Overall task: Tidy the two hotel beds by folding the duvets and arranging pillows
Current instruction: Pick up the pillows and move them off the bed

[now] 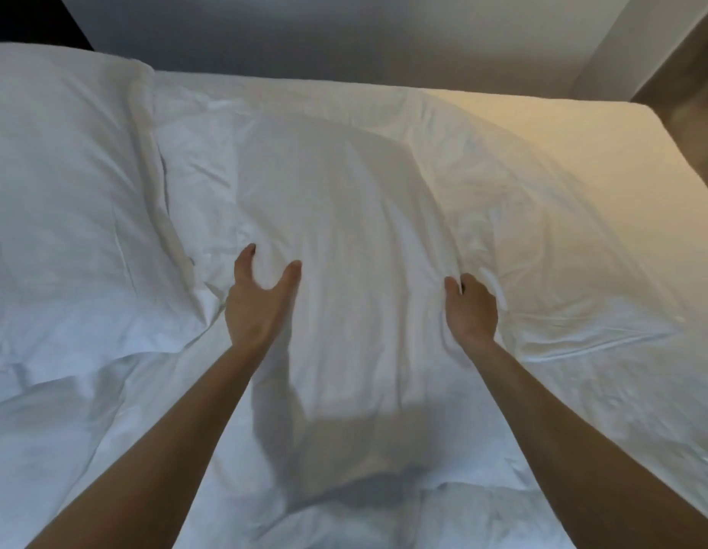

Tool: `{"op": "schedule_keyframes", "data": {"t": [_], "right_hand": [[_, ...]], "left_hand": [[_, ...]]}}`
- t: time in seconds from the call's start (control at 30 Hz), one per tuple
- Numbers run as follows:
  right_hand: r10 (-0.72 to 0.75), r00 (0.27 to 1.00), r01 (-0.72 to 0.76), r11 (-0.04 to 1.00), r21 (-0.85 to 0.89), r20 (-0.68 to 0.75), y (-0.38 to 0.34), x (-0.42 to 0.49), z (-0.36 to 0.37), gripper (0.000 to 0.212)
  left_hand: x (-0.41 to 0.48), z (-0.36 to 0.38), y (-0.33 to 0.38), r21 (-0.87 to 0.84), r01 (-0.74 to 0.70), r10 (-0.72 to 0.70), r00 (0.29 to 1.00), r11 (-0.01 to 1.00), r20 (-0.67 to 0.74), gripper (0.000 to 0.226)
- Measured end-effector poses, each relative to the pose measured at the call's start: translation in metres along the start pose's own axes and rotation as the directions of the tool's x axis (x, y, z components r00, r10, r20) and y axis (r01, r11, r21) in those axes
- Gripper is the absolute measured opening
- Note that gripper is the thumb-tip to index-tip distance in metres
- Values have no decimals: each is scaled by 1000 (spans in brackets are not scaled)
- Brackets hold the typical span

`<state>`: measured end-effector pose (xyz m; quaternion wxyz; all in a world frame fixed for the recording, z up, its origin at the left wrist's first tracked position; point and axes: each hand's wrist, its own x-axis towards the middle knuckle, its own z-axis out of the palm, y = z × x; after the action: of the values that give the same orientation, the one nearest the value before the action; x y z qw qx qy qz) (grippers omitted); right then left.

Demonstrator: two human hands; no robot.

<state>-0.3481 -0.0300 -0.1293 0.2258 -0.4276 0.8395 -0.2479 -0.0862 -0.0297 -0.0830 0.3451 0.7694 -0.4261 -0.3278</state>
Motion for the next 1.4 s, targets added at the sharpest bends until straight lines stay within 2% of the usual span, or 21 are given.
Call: {"op": "schedule_keyframes", "data": {"t": [0.13,0.33,0.5,0.67,0.77,0.87,1.0,1.2,1.4], "right_hand": [[106,991,-92,983,156,-82,-7,-43,-35,29],[154,931,-107,982,156,-331,-27,-132,-104,34],[180,865,-108,978,176,-469,-39,-218,-166,38],[248,751,-169,968,185,-612,-38,-317,-224,41],[300,656,-199,954,225,-692,-28,-379,-255,41],[318,529,-198,948,250,-786,-12,-441,-283,38],[346,357,-213,934,286,-868,14,-524,-316,32],[426,67,-190,893,408,-902,52,-666,-351,26],[418,-153,-187,878,441,-896,99,-831,-368,24]], "left_hand": [[-36,-25,-2,-69,-37,33,998,997,-48,63],[-98,-74,10,-170,-35,21,997,985,-80,46],[-139,-126,24,-213,-88,99,994,973,41,38],[-188,-167,43,-270,-171,227,955,947,191,36],[-224,-180,58,-320,-220,313,909,921,275,34],[-267,-185,71,-401,-245,391,855,883,339,30],[-331,-187,79,-503,-320,548,729,803,411,31],[-453,-204,74,-662,-287,684,553,692,475,28],[-596,-251,29,-780,-257,796,407,571,448,24]]}}
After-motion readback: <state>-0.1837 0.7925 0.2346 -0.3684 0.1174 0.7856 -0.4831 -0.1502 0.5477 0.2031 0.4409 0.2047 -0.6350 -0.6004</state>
